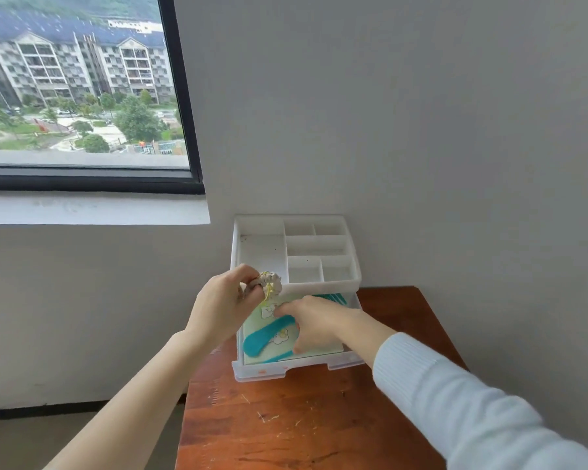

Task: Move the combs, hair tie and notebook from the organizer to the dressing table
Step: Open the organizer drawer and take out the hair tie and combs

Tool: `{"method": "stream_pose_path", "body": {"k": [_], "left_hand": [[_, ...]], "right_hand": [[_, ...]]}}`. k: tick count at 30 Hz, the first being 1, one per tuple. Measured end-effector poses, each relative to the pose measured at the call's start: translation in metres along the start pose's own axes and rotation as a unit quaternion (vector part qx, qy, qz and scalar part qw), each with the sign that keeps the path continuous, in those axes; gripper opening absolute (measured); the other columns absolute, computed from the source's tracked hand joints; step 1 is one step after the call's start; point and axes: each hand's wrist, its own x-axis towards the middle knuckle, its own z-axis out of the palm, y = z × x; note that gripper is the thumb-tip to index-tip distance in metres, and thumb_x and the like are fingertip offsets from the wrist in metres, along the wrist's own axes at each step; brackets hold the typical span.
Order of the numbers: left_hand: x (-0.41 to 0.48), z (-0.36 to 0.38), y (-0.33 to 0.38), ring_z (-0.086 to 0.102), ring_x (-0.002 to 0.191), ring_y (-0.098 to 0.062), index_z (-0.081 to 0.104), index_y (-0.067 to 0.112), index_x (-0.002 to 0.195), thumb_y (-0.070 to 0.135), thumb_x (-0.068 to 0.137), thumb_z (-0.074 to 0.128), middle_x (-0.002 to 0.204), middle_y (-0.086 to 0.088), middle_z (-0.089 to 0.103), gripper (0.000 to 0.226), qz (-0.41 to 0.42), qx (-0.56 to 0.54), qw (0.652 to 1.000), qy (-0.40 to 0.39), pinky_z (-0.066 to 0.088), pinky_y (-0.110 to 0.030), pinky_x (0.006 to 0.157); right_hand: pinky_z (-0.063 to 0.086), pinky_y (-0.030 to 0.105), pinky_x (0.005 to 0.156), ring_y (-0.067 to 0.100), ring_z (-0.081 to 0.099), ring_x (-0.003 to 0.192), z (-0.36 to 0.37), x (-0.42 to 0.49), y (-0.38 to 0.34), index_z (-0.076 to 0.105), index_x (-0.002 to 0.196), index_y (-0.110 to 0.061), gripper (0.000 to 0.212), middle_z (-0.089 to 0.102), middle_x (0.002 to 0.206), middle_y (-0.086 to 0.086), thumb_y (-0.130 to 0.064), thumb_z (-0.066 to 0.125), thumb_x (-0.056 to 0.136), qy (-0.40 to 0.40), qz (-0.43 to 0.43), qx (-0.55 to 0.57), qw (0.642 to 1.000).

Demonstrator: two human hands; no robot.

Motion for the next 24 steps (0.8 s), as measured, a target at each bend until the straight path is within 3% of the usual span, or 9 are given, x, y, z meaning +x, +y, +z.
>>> {"method": "stream_pose_path", "body": {"k": [4, 7, 10, 14, 20, 24], "left_hand": [[0.004, 0.0, -0.005, 0.053, 0.054, -0.012, 0.065, 0.017, 0.09, 0.02, 0.084, 0.06, 0.073, 0.002, 0.066, 0.009, -0.047, -0.024, 0.999, 0.0, 0.046, -0.027, 0.052], [0.007, 0.003, -0.006, 0.048, 0.049, -0.008, 0.065, 0.019, 0.087, 0.02, 0.082, 0.059, 0.063, 0.01, 0.058, 0.007, -0.06, -0.039, 0.997, 0.008, 0.04, -0.024, 0.05], [0.009, 0.005, -0.006, 0.048, 0.048, -0.006, 0.065, 0.019, 0.087, 0.019, 0.082, 0.058, 0.062, 0.012, 0.056, 0.008, -0.063, -0.038, 0.997, 0.01, 0.039, -0.023, 0.05], [0.01, 0.005, -0.007, 0.052, 0.051, -0.009, 0.065, 0.02, 0.086, 0.019, 0.081, 0.058, 0.067, 0.007, 0.063, 0.009, -0.072, -0.038, 0.997, 0.005, 0.046, -0.027, 0.052], [0.011, 0.006, -0.008, 0.054, 0.054, -0.014, 0.065, 0.02, 0.086, 0.02, 0.081, 0.057, 0.071, 0.004, 0.065, 0.01, -0.08, -0.037, 0.996, 0.006, 0.045, -0.026, 0.053], [0.011, 0.005, -0.008, 0.054, 0.054, -0.014, 0.065, 0.02, 0.086, 0.02, 0.081, 0.057, 0.07, 0.004, 0.065, 0.01, -0.084, -0.04, 0.996, 0.002, 0.046, -0.027, 0.053]], "right_hand": [[0.051, 0.038, 0.09, 0.022, 0.057, 0.108, -0.005, 0.012, -0.008, 0.047, 0.131, -0.027, 0.065, 0.058, 0.127, -0.001, -0.02, 0.074, 0.072, -0.024, -0.036, -0.061, 0.997], [0.055, 0.034, 0.074, 0.019, 0.059, 0.086, -0.004, 0.016, -0.012, 0.054, 0.11, -0.022, 0.042, 0.064, 0.105, 0.001, -0.018, 0.071, 0.071, -0.001, -0.054, -0.1, 0.994], [0.048, 0.03, 0.058, 0.017, 0.055, 0.071, -0.001, 0.019, -0.016, 0.053, 0.097, -0.019, 0.03, 0.058, 0.084, -0.002, -0.02, 0.069, 0.072, 0.017, -0.084, -0.158, 0.984], [0.042, 0.03, 0.053, 0.019, 0.051, 0.063, 0.001, 0.022, -0.023, 0.056, 0.094, -0.016, 0.021, 0.047, 0.067, -0.005, -0.017, 0.066, 0.076, 0.035, -0.128, -0.241, 0.961], [0.052, 0.034, 0.061, 0.018, 0.051, 0.067, 0.001, 0.023, -0.027, 0.06, 0.102, -0.014, 0.026, 0.055, 0.077, 0.0, -0.016, 0.068, 0.077, 0.027, -0.148, -0.259, 0.954], [0.047, 0.032, 0.062, 0.017, 0.048, 0.069, 0.001, 0.02, -0.025, 0.059, 0.099, -0.015, 0.025, 0.058, 0.082, 0.001, -0.015, 0.067, 0.076, 0.042, -0.159, -0.233, 0.958]]}}
